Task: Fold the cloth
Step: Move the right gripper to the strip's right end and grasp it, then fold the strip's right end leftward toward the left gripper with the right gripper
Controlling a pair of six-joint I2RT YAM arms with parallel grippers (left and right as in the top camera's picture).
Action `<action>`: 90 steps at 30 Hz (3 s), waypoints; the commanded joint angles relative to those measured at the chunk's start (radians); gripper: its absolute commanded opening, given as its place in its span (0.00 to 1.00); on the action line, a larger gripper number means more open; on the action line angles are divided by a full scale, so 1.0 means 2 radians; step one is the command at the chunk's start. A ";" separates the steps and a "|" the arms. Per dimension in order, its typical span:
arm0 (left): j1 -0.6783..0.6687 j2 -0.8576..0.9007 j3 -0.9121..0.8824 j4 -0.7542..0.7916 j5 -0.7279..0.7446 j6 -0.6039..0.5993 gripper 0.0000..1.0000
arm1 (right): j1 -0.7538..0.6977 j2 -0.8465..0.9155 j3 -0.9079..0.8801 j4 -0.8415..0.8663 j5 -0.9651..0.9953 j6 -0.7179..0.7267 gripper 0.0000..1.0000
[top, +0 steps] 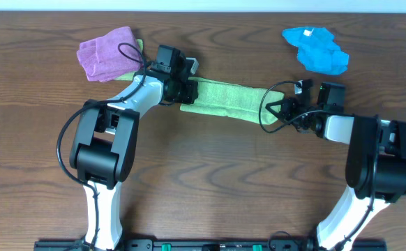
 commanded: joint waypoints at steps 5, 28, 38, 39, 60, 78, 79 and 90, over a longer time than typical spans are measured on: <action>0.000 0.006 -0.001 -0.003 -0.004 0.007 0.06 | 0.009 0.021 0.031 -0.013 -0.007 0.014 0.02; 0.000 0.006 -0.001 -0.003 -0.009 0.007 0.06 | 0.068 -0.047 0.126 -0.172 0.036 -0.031 0.02; 0.000 0.006 -0.001 -0.003 -0.007 0.007 0.06 | 0.110 -0.047 0.158 -0.173 0.051 -0.031 0.01; 0.000 0.006 -0.001 -0.003 -0.007 0.007 0.06 | 0.113 -0.047 0.164 -0.175 0.051 -0.031 0.02; 0.000 0.006 -0.001 -0.003 -0.007 0.007 0.06 | 0.196 -0.047 0.173 -0.173 0.084 -0.031 0.01; 0.000 0.006 -0.001 -0.004 0.006 0.007 0.06 | 0.240 -0.032 0.173 -0.150 0.104 -0.027 0.02; 0.000 0.006 -0.001 -0.004 0.006 0.007 0.06 | 0.243 -0.029 0.173 -0.150 0.105 -0.026 0.01; 0.000 0.006 -0.001 -0.006 0.006 0.007 0.06 | 0.254 -0.023 0.173 -0.135 0.124 -0.012 0.02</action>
